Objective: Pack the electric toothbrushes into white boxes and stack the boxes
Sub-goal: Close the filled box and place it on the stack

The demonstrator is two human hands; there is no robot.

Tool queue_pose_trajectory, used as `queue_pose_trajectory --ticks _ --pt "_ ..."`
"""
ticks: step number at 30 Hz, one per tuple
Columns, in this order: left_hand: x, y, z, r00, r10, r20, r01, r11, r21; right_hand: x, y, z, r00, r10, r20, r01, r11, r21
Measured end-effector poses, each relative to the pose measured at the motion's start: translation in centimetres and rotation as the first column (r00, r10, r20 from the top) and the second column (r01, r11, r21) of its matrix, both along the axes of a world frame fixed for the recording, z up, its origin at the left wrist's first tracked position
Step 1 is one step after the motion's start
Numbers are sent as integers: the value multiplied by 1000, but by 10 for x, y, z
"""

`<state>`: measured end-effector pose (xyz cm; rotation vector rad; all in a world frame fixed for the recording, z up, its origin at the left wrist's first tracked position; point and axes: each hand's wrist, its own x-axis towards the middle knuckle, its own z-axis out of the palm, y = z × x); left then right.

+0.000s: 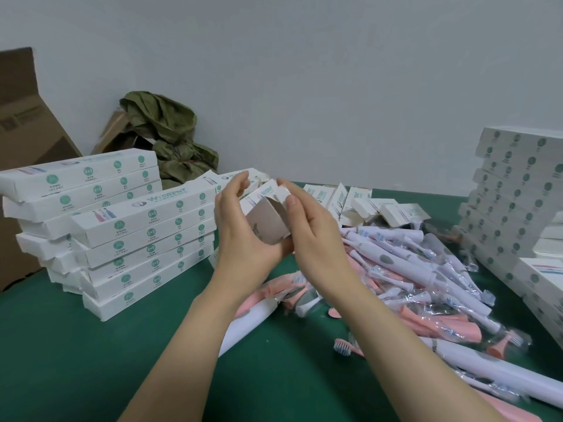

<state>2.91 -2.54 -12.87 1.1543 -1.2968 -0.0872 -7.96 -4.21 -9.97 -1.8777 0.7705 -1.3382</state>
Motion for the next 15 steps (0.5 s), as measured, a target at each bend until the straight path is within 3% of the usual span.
queue_pose_trajectory --ticks 4,7,15 --pt "10 -11 -7 965 173 197 -211 958 194 -4 -10 -7 995 -91 -48 88 994 -70" --pt "10 -16 -11 954 194 228 -232 961 152 -5 -14 -10 982 -153 -113 139 983 -120" --pt "10 -15 -16 954 191 230 -217 971 95 -9 -16 -16 947 -171 -273 90 954 -286"
